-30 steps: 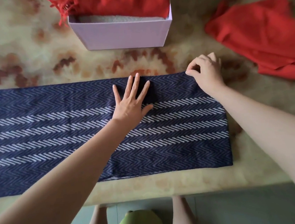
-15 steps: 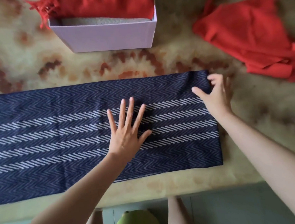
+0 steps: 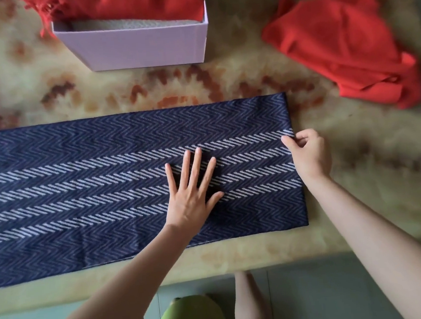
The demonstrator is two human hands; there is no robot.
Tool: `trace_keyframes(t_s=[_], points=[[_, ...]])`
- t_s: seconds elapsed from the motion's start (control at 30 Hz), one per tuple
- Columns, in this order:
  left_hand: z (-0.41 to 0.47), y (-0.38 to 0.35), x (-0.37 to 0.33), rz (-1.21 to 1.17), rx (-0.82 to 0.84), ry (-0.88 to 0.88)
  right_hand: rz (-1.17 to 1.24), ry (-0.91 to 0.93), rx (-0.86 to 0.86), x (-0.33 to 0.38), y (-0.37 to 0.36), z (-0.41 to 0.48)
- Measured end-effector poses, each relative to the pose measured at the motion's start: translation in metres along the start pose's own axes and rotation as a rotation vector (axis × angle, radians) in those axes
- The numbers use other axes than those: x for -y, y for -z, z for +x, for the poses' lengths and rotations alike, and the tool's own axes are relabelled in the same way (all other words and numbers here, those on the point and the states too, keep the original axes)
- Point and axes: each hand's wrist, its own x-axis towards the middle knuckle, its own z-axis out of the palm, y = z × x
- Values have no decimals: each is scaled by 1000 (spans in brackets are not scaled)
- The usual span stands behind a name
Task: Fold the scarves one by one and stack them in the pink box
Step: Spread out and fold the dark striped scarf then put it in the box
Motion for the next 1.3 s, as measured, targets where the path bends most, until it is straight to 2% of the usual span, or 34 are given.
trace_keyframes(t_s=[0.17, 0.33, 0.53, 0.63, 0.73, 0.9, 1.07, 1.17, 1.3], points=[[-37, -9, -3, 11, 9, -73, -109, 28, 138, -31, 15, -52], [-50, -14, -6, 35, 25, -107, -107, -7, 210, -77, 30, -99], [-52, -15, -23, 26, 43, -254, -225, -19, 128, -88, 41, -105], [-41, -9, -31, -22, 12, -241, -133, -93, 165, -89, 46, -106], [-31, -6, -30, -41, -11, -314, -156, -103, 235, -96, 50, -109], [-59, 1, -12, -161, -74, -363, 25, -234, 268, -109, 50, -111], [-88, -8, 20, -210, -111, -293, 27, -263, 332, -110, 51, -104], [-88, -7, 22, -235, -145, -343, 25, -265, 343, -111, 50, -101], [-83, -3, 28, -304, -101, -361, 22, -265, 342, -111, 50, -100]])
